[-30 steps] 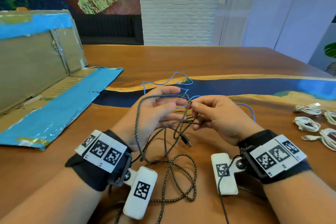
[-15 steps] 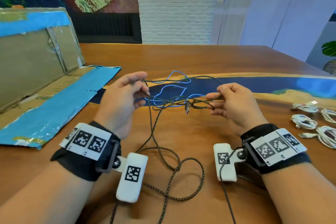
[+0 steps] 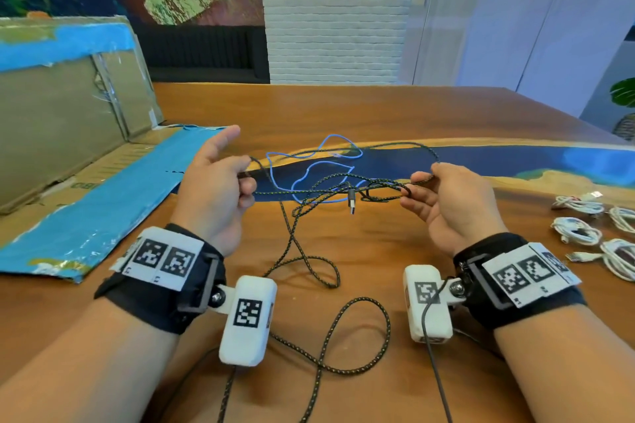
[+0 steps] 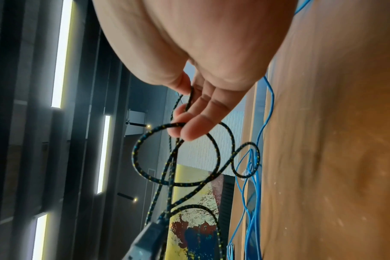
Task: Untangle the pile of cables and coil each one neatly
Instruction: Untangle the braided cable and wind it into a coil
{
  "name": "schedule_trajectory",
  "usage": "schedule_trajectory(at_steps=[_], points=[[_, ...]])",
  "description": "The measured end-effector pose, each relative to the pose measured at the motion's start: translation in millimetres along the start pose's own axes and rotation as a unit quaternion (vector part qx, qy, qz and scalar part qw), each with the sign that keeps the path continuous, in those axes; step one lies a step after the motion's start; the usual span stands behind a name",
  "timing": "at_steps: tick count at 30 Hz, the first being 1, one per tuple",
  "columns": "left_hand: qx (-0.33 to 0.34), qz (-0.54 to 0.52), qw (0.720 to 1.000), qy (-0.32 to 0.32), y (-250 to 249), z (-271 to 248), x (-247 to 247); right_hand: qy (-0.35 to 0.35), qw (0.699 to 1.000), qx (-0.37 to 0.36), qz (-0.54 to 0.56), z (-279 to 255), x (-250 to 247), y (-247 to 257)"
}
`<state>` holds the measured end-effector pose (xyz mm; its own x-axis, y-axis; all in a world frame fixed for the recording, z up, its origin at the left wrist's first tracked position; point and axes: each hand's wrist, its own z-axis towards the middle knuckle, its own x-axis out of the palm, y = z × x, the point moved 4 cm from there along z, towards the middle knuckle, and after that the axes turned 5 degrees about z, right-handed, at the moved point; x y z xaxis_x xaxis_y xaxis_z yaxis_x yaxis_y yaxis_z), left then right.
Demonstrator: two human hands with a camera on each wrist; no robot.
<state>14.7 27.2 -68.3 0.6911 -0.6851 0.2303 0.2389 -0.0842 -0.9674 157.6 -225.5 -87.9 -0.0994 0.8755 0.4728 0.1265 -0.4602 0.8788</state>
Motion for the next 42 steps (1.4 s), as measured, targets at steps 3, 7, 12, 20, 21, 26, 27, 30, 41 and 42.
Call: schedule_trajectory(at_steps=[3,7,12,20,21,26,27,30,41,42], points=[[-0.012,0.047,0.999,0.02,-2,2,-3,-0.008,1.0,-0.003,0.015,0,-3,2],[0.004,0.171,0.981,0.085,0,-5,5,0.028,0.999,0.007,0.024,-5,5,-2],[0.072,0.249,0.949,0.182,1,-21,23,0.088,0.996,0.002,0.011,-18,21,-5],[-0.002,0.296,0.893,0.339,17,-38,32,0.097,0.994,0.008,0.041,-22,25,-6],[0.0,0.299,0.89,0.344,16,-39,32,0.093,0.995,0.009,0.045,-22,24,-5],[0.004,0.3,0.891,0.339,18,-37,30,0.085,0.995,0.012,0.052,-22,22,-3],[0.006,0.295,0.895,0.333,18,-36,30,0.085,0.995,0.013,0.051,-22,22,-3],[0.005,0.269,0.912,0.311,15,-35,30,0.084,0.995,0.017,0.041,-21,20,-4],[0.013,0.271,0.925,0.266,12,-32,29,0.134,0.99,0.025,-0.045,-26,23,-8],[0.009,0.274,0.925,0.264,13,-31,29,0.138,0.989,0.024,-0.048,-26,23,-8]])
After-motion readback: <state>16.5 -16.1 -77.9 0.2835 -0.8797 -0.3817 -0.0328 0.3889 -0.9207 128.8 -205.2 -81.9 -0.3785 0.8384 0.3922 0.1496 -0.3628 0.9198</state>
